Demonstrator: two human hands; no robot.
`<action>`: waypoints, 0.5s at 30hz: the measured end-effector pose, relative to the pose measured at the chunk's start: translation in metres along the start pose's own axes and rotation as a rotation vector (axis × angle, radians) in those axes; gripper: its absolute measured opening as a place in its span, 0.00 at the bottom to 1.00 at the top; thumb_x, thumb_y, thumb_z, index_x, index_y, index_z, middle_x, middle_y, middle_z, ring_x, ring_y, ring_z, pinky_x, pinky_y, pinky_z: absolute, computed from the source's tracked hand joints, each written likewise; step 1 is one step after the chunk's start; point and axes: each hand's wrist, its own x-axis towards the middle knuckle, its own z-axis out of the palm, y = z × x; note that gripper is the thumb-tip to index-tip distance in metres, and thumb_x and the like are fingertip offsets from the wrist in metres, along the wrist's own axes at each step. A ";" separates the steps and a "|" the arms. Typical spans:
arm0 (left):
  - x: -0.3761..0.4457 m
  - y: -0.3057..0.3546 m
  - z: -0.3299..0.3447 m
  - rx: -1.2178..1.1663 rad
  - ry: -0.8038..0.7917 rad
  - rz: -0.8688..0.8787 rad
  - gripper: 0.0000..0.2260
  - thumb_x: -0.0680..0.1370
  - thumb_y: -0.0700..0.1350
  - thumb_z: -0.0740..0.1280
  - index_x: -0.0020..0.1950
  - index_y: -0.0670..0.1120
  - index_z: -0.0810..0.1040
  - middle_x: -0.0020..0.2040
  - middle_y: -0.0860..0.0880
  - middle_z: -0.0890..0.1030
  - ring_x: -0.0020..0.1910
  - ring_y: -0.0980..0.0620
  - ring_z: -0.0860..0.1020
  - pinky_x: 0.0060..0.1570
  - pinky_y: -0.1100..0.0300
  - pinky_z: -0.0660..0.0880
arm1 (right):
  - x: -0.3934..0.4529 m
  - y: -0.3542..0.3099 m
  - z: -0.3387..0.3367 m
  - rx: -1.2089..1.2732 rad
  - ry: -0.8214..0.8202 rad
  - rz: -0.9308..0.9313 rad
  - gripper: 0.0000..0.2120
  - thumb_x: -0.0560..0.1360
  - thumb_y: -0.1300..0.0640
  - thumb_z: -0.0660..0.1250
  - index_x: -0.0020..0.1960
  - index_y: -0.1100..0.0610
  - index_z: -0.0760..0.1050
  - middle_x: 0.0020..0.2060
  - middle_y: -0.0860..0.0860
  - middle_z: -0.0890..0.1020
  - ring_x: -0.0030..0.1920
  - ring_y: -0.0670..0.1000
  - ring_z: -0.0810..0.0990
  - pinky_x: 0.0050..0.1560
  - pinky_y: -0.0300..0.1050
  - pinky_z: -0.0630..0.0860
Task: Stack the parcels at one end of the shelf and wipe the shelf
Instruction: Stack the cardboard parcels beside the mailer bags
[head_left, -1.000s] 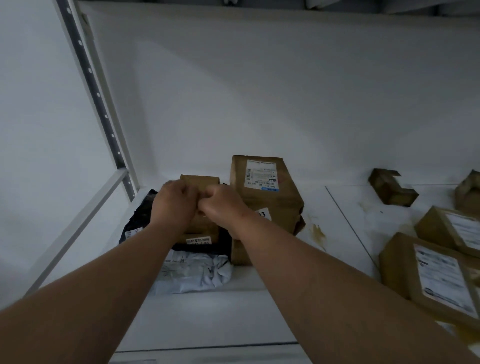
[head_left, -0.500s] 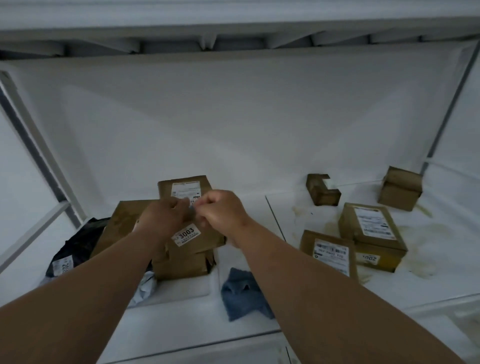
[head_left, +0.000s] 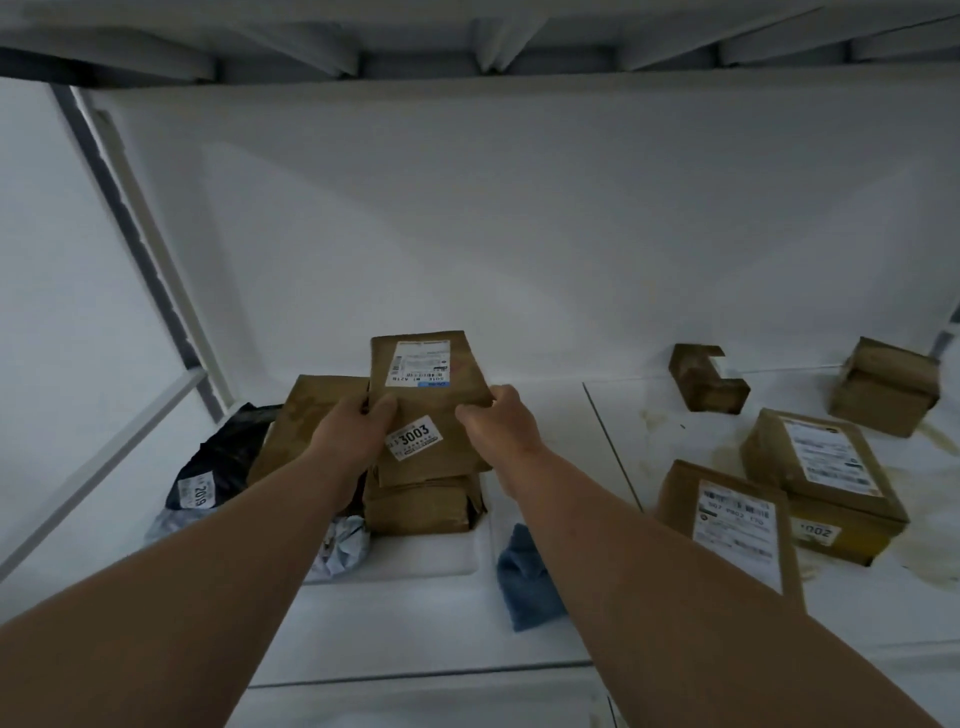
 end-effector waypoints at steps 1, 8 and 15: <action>0.005 -0.001 -0.005 -0.013 0.014 0.000 0.21 0.80 0.56 0.58 0.70 0.48 0.71 0.59 0.47 0.78 0.50 0.49 0.77 0.41 0.58 0.76 | 0.002 -0.002 0.006 -0.006 0.005 -0.004 0.21 0.76 0.53 0.64 0.67 0.57 0.67 0.53 0.52 0.76 0.52 0.53 0.76 0.58 0.53 0.77; 0.021 -0.016 -0.015 -0.015 0.023 -0.003 0.17 0.82 0.48 0.57 0.69 0.46 0.71 0.57 0.46 0.79 0.46 0.50 0.78 0.36 0.59 0.73 | 0.004 0.003 0.019 -0.107 -0.021 0.015 0.22 0.76 0.50 0.62 0.67 0.59 0.68 0.59 0.56 0.77 0.57 0.56 0.77 0.57 0.50 0.75; 0.003 0.004 0.004 0.343 0.260 0.115 0.24 0.78 0.51 0.61 0.73 0.48 0.65 0.69 0.43 0.70 0.68 0.40 0.66 0.65 0.45 0.65 | 0.000 0.007 -0.004 -0.187 -0.013 -0.017 0.15 0.77 0.50 0.61 0.58 0.59 0.74 0.52 0.54 0.76 0.52 0.55 0.77 0.49 0.43 0.72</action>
